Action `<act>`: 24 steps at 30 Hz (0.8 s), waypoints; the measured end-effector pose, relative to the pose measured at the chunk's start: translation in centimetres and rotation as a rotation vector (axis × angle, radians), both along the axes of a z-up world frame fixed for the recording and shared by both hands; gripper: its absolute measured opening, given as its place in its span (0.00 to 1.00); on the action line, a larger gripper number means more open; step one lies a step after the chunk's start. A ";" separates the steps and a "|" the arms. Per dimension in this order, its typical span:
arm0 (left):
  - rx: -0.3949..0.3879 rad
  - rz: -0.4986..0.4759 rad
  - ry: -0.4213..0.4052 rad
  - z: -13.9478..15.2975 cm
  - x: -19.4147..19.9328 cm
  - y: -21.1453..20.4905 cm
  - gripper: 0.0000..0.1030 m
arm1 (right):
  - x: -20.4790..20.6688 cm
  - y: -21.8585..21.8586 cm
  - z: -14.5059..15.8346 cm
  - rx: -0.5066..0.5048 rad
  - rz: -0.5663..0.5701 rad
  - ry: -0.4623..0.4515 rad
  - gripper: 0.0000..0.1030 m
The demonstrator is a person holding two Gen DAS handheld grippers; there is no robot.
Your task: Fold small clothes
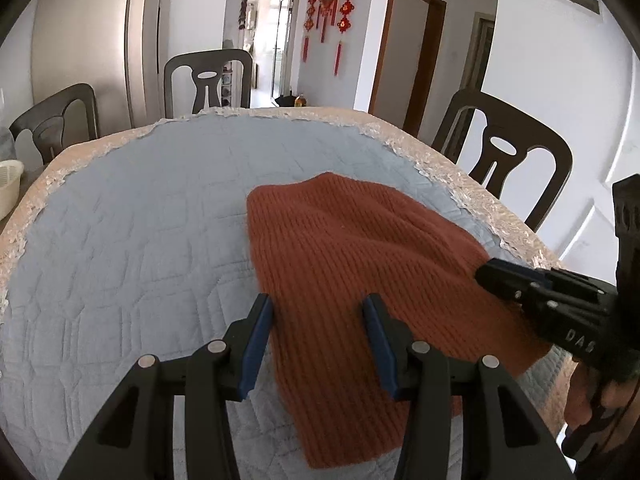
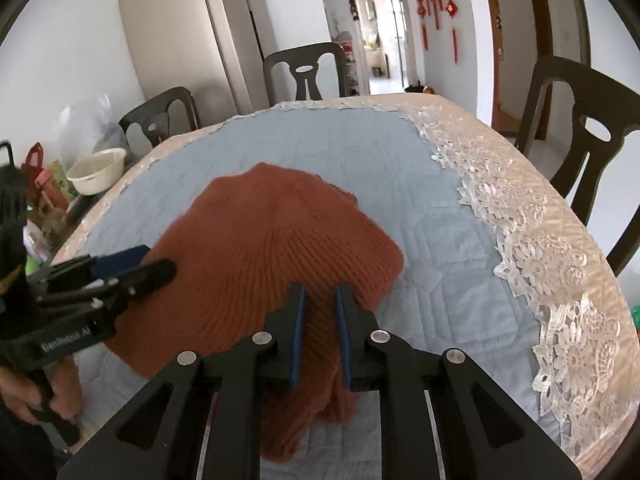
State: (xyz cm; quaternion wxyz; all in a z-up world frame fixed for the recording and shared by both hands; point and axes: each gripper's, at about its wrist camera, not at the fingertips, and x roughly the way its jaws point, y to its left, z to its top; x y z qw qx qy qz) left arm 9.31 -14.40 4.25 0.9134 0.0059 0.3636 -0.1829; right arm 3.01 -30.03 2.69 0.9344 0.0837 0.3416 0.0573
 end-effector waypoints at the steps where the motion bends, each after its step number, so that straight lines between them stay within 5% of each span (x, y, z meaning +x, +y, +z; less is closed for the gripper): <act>1: 0.001 0.000 -0.002 0.1 -0.1 0.0 0.49 | -0.2 -0.1 0.2 0.003 0.007 -0.005 0.15; 24: 0.018 0.008 -0.044 1.1 -1.3 1.2 0.49 | -1.7 0.0 0.4 0.006 0.014 -0.010 0.34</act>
